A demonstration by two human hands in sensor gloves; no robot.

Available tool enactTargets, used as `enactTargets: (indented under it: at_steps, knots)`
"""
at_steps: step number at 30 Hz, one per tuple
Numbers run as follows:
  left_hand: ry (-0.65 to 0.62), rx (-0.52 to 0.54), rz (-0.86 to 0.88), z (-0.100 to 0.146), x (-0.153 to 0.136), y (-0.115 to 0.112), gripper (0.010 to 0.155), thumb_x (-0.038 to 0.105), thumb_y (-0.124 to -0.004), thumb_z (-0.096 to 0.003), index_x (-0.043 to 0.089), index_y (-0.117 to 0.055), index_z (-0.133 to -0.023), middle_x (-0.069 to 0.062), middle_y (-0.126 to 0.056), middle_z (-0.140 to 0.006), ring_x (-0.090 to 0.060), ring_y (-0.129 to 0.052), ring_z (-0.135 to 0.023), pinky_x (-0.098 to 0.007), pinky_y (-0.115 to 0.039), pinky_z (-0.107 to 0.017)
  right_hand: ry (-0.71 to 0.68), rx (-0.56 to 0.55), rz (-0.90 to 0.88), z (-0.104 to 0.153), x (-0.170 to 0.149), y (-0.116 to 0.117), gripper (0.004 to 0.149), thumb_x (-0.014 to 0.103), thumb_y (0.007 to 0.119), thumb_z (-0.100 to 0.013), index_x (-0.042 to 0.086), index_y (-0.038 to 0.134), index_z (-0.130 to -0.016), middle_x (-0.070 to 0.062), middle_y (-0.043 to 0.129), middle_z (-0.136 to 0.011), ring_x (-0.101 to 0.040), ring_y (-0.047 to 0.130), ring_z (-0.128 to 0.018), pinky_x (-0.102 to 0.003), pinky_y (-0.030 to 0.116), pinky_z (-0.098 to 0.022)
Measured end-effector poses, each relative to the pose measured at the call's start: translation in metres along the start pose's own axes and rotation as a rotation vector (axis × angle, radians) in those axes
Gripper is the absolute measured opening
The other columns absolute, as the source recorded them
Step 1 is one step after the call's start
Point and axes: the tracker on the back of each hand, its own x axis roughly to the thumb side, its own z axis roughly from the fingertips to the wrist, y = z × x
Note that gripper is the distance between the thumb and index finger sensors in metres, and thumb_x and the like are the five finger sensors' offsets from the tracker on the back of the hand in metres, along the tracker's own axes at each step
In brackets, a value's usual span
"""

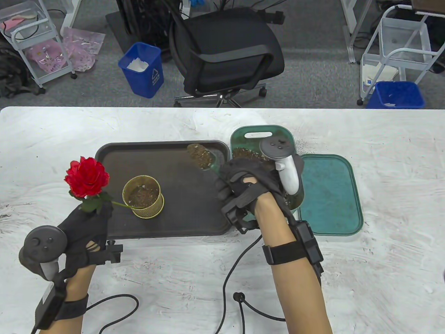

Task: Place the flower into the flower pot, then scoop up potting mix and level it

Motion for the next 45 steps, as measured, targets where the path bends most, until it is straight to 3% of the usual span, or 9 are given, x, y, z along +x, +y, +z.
enactTargets:
  at_steps: [7,12,19,31,37,42,45]
  knots:
    - [0.000,-0.002,0.004,0.001,0.000,-0.001,0.042,0.047,-0.092,-0.0423,0.021,-0.098,-0.075,0.004,-0.107,-0.059,-0.019,-0.116,-0.036,-0.036,-0.096,-0.035,-0.010,0.172,0.076,-0.024,0.007,0.066,0.053,0.031,0.073,-0.044,0.002,0.069,-0.088,-0.016,0.096,-0.065,-0.029,0.108,-0.031,-0.039,0.097,-0.016]
    - [0.003,-0.002,0.006,0.001,0.000,-0.001,0.042,0.047,-0.092,-0.0423,0.021,-0.098,-0.075,0.005,-0.107,-0.059,-0.019,-0.116,-0.036,-0.036,-0.096,-0.035,0.017,0.222,0.133,-0.039,0.004,0.094,0.053,0.031,0.073,-0.044,0.002,0.069,-0.089,-0.016,0.096,-0.065,-0.029,0.108,-0.031,-0.039,0.097,-0.017]
    - [-0.009,-0.001,-0.004,0.002,0.002,-0.001,0.043,0.047,-0.092,-0.0424,0.021,-0.098,-0.075,0.004,-0.107,-0.059,-0.019,-0.116,-0.036,-0.036,-0.096,-0.035,-0.002,0.112,0.318,-0.042,0.015,0.115,0.053,0.031,0.076,-0.044,0.002,0.070,-0.088,-0.016,0.097,-0.065,-0.029,0.108,-0.031,-0.040,0.096,-0.016]
    - [-0.008,-0.003,-0.001,0.002,0.002,-0.001,0.043,0.047,-0.092,-0.0423,0.021,-0.098,-0.075,0.004,-0.107,-0.059,-0.019,-0.116,-0.036,-0.036,-0.096,-0.035,-0.256,-0.223,0.934,-0.007,0.044,0.162,0.055,0.032,0.085,-0.041,0.006,0.073,-0.088,-0.014,0.098,-0.065,-0.030,0.108,-0.032,-0.041,0.096,-0.018]
    - [-0.009,-0.003,-0.003,0.002,0.001,-0.001,0.042,0.047,-0.092,-0.0423,0.021,-0.098,-0.075,0.005,-0.107,-0.059,-0.019,-0.116,-0.036,-0.036,-0.096,-0.035,-0.286,-0.286,0.916,0.007,0.046,0.149,0.054,0.031,0.084,-0.041,0.006,0.073,-0.088,-0.014,0.098,-0.065,-0.029,0.108,-0.032,-0.041,0.096,-0.018]
    - [-0.004,-0.003,0.000,0.002,0.001,-0.001,0.043,0.047,-0.092,-0.0423,0.021,-0.098,-0.075,0.004,-0.107,-0.059,-0.019,-0.116,-0.036,-0.036,-0.096,-0.035,-0.279,-0.338,0.807,0.027,0.053,0.106,0.054,0.031,0.084,-0.041,0.006,0.073,-0.088,-0.014,0.098,-0.065,-0.029,0.108,-0.032,-0.041,0.096,-0.017]
    - [-0.003,-0.003,0.001,0.002,0.001,-0.001,0.043,0.047,-0.092,-0.0422,0.021,-0.098,-0.075,0.004,-0.107,-0.059,-0.019,-0.115,-0.036,-0.036,-0.096,-0.035,-0.256,-0.397,0.699,0.043,0.055,0.064,0.054,0.032,0.083,-0.041,0.006,0.074,-0.087,-0.014,0.098,-0.064,-0.030,0.108,-0.031,-0.041,0.096,-0.017]
